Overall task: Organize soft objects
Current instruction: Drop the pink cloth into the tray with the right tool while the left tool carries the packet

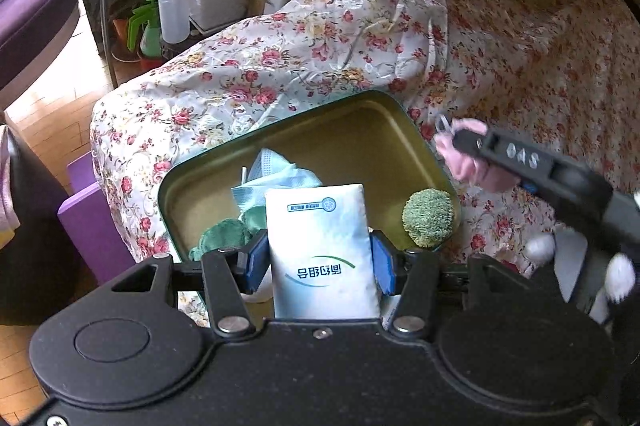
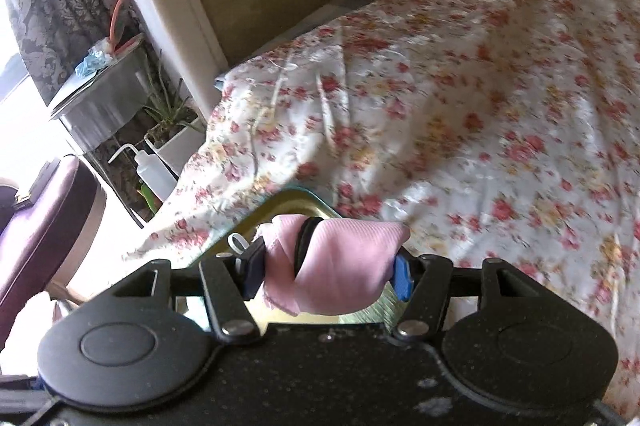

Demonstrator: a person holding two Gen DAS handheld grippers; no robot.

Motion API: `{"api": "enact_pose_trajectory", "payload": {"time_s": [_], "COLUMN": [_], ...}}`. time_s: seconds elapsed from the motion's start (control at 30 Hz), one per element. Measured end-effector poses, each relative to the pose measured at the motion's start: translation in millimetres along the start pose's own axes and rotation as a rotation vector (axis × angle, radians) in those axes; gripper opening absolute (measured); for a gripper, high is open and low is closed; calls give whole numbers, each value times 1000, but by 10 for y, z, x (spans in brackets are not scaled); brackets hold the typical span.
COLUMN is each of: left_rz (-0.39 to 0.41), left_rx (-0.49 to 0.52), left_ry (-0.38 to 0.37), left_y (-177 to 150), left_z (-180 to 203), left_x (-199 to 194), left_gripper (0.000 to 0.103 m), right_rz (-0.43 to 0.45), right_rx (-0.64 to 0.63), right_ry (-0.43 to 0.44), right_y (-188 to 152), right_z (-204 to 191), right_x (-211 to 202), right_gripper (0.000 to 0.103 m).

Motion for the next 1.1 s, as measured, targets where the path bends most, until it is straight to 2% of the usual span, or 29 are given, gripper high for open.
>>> {"api": "enact_pose_trajectory", "payload": {"time_s": [0.07, 0.4, 0.63, 0.9, 1.1], "left_rz": [-6, -28, -44, -64, 11], "left_rx": [-1, -27, -5, 32, 36], "left_ry": [0, 21, 32, 68, 51], "left_y": [-3, -6, -31, -68, 29], "left_z": [-16, -92, -62, 19, 202], "left_x": [12, 98, 161, 283, 301], "left_gripper": [51, 51, 51, 51, 51], "right_rz": [6, 3, 12, 56, 79], "right_rx": [6, 45, -37, -21, 39], "right_ry": [5, 40, -55, -92, -49], "right_y": [38, -86, -399, -673, -618], "right_z": [-27, 206, 423, 756, 823], "right_x": [35, -48, -264, -471, -607], "right_gripper": [68, 67, 67, 67, 67]}}
Point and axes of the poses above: each gripper's, at about its wrist camera, not at the fingertips, and x roughly the way its jaws point, z to its right, y to its top, the point moved 4 cm from there along x, roughly the way its jaws point, and after that the axes turned 1 degree about y, right-handed, at the moved point
